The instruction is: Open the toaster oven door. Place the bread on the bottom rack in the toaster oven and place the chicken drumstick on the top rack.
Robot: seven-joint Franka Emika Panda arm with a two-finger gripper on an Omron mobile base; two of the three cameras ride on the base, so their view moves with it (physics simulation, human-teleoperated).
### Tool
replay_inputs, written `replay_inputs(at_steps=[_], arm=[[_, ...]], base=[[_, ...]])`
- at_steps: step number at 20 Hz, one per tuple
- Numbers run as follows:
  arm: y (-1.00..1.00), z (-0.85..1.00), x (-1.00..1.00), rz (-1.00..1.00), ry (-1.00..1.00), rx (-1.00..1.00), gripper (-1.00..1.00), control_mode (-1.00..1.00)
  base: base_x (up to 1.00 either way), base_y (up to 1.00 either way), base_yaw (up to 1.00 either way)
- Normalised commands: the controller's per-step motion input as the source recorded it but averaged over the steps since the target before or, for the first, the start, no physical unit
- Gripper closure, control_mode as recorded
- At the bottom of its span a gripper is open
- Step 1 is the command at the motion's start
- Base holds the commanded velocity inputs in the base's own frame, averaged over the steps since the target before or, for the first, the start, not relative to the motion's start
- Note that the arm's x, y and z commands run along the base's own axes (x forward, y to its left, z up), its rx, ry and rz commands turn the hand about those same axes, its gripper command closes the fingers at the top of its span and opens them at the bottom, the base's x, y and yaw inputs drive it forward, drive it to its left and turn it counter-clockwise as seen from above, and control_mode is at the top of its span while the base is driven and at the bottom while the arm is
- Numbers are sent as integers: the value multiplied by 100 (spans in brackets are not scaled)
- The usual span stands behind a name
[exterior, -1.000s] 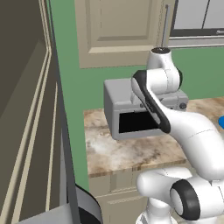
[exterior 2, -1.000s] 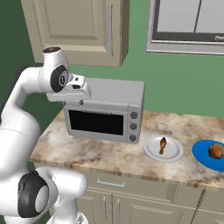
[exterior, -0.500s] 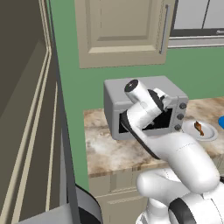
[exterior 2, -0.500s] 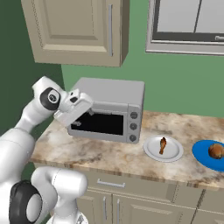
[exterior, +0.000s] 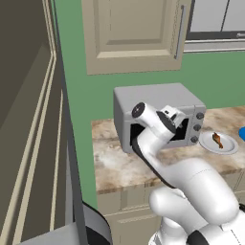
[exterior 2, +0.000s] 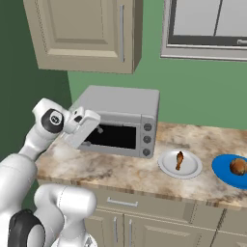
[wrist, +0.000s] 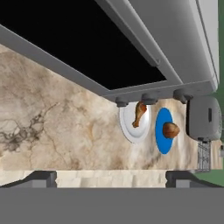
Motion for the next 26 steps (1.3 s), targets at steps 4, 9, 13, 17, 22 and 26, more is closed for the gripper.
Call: replay_inputs(at_steps=[4,9,13,17,22,26], arm=[[0,0,0,0,0,-3,-100,-100],[0,0,26,0,0,-4,-100,-100],[-4,0,29,0,0,-5,-100,-100],[0,0,9,0,0,-2,-100,-100],[0,0,14,0,0,-3,-100,-100],[0,0,20,0,-5,-6,-100,-100]], base=[[0,0,0],[0,0,0],[0,0,0],[0,0,0],[0,0,0],[0,0,0]])
